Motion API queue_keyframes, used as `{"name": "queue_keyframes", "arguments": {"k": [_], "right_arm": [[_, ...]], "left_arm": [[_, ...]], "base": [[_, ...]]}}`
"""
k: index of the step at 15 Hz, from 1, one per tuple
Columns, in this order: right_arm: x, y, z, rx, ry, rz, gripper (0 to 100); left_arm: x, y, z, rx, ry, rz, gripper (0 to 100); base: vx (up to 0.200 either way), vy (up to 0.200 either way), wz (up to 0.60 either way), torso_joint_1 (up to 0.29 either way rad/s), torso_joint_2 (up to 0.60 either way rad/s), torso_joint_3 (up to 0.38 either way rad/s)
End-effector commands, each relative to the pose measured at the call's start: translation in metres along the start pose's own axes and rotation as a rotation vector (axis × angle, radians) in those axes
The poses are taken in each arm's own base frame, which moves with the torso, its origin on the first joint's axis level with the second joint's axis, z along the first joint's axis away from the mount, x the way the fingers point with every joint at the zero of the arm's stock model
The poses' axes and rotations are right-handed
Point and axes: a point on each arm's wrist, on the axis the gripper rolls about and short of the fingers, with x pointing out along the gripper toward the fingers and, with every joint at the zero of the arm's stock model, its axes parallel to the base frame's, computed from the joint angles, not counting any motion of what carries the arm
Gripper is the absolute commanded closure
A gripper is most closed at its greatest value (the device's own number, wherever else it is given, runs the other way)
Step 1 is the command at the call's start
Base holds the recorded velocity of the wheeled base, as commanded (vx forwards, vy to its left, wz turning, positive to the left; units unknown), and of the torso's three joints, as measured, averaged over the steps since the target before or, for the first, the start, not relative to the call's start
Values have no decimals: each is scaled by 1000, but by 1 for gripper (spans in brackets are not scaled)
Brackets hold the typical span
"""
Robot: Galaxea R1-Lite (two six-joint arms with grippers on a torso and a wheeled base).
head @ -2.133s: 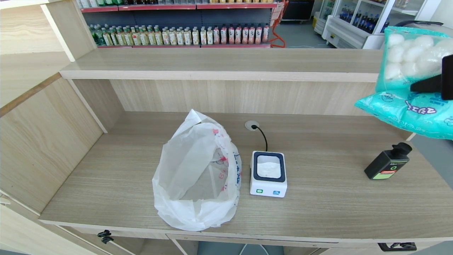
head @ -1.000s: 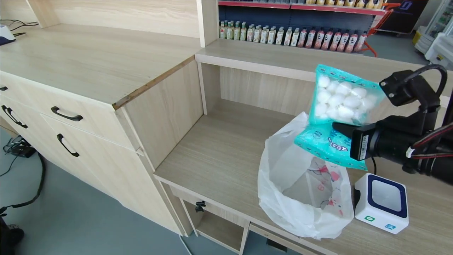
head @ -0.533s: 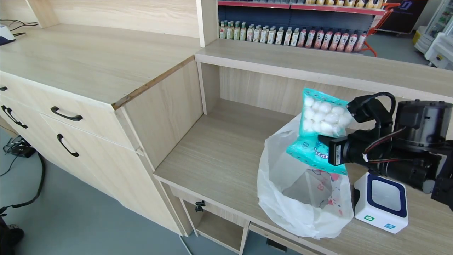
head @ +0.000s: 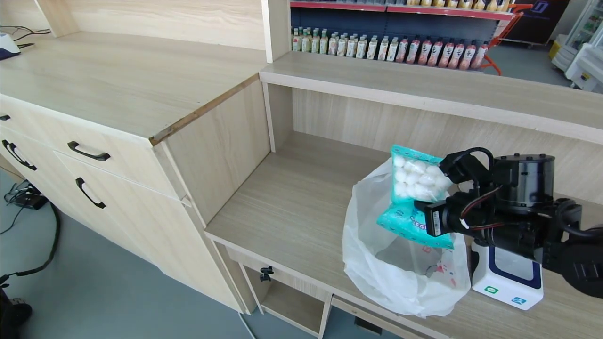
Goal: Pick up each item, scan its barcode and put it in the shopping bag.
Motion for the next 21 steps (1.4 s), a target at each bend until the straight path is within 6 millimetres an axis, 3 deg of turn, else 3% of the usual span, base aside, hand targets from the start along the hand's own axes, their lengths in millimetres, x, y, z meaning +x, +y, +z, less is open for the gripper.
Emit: {"name": "queue_keyframes", "arguments": {"k": [1,12,13,17,19,21], "right_arm": [[1,1,-3,-1,10,4,100],[2,6,-5,-10,23,37,100],[2,5,-5,-11,28,36,0],[-1,6,7,-35,-21,38,0],[-16,3,25,-65,-100,26,0],[-54,-14,39,-160,-177,-60,0]], "left_arm": [[0,0,0,0,-2,0,0],[0,0,0,0,2,0,0],[0,0,0,0,2,0,0],[0,0,0,0,0,0,0],[0,0,0,0,0,0,0],[0,0,0,0,0,0,0]], "base": [[0,0,0,0,0,0],[0,0,0,0,0,0],[0,0,0,0,0,0],[0,0,0,0,0,0],[0,0,0,0,0,0],[0,0,0,0,0,0]]}}
